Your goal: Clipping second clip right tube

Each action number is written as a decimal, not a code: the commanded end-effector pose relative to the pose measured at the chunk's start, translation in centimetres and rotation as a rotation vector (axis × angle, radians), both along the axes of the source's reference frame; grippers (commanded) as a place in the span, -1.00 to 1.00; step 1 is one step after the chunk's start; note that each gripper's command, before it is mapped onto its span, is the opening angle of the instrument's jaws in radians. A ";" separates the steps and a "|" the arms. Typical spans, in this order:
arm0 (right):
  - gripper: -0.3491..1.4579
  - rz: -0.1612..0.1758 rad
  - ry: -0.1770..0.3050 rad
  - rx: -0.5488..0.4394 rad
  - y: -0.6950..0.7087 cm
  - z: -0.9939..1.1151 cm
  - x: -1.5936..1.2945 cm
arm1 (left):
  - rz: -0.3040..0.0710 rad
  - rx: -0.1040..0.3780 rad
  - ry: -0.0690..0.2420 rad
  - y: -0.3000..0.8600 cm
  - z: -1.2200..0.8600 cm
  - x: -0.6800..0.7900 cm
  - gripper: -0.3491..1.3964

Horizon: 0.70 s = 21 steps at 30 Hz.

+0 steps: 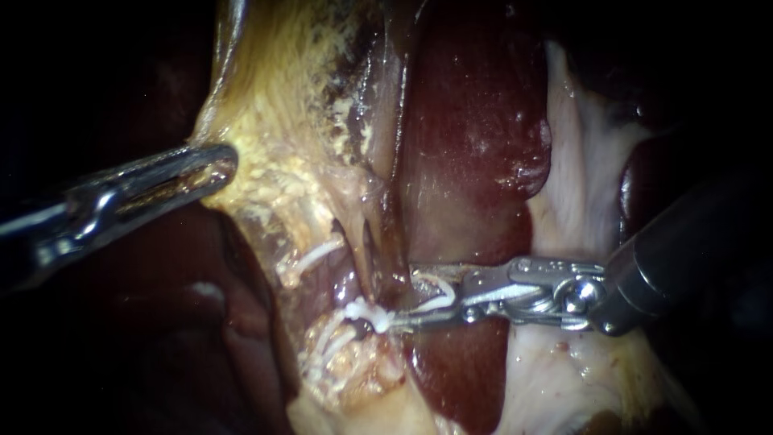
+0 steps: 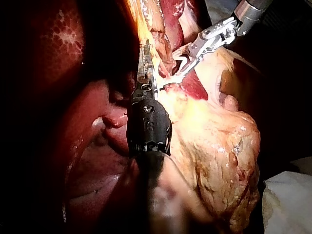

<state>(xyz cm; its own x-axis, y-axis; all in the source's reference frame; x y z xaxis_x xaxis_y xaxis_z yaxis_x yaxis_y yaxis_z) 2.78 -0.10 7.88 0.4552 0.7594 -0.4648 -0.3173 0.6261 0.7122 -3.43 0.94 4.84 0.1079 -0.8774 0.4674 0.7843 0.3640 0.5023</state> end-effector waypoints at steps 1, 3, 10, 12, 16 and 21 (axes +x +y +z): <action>0.05 0.001 -0.001 0.000 0.00 0.00 0.00 | 0.000 0.000 0.000 0.00 0.00 0.00 -1.00; 0.05 0.000 0.000 0.000 0.00 0.00 0.00 | 0.000 0.000 0.000 0.00 0.00 0.00 -1.00; 0.05 0.000 0.000 0.001 0.01 -0.03 -0.02 | 0.000 0.000 0.000 0.00 0.00 0.00 -1.00; 0.05 -0.003 0.002 0.005 0.03 -0.09 -0.08 | 0.001 0.000 0.000 0.00 0.00 0.00 -1.00; 0.05 -0.016 0.010 0.015 0.13 -0.36 -0.34 | -0.002 -0.001 -0.001 0.02 -0.01 0.02 -1.00; 0.05 -0.033 0.047 0.050 0.39 -0.93 -0.82 | -0.005 -0.003 -0.001 0.04 -0.02 0.04 -1.00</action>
